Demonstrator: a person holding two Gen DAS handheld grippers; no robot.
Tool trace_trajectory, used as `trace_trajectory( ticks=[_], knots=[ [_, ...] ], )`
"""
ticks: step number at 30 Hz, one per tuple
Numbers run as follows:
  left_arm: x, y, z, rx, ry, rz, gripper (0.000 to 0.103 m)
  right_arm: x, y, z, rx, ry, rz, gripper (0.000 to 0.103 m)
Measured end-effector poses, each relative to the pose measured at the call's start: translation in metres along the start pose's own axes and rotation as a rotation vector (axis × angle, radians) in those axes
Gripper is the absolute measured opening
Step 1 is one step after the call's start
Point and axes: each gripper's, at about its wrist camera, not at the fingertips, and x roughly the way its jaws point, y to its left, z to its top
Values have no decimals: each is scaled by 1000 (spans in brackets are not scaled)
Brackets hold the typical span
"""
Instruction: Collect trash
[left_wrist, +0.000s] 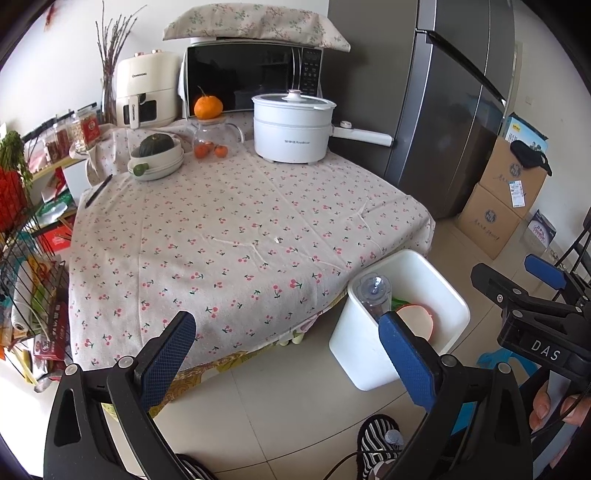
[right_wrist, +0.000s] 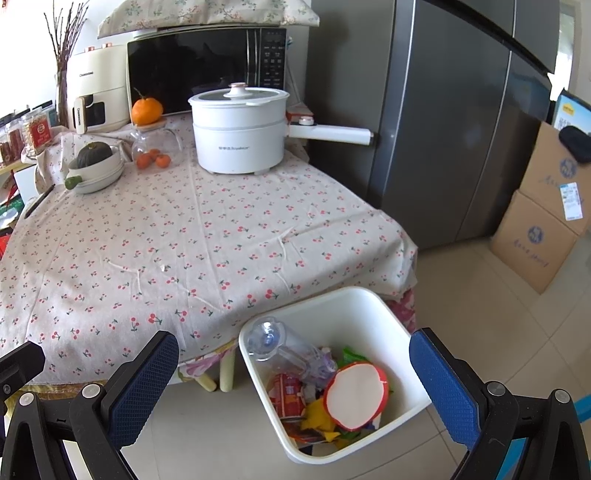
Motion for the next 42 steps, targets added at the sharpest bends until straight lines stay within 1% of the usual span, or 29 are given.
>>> trace_trajectory(
  ticks=[17, 36, 42],
  knots=[
    [1, -2, -2, 4, 19, -26, 101, 0, 1, 0, -7, 1, -8, 102],
    [1, -3, -2, 10, 13, -21, 101, 0, 0, 0, -12, -5, -14, 102],
    [0, 1, -2, 6, 6, -4, 101, 0, 0, 0, -12, -5, -13, 102]
  ],
)
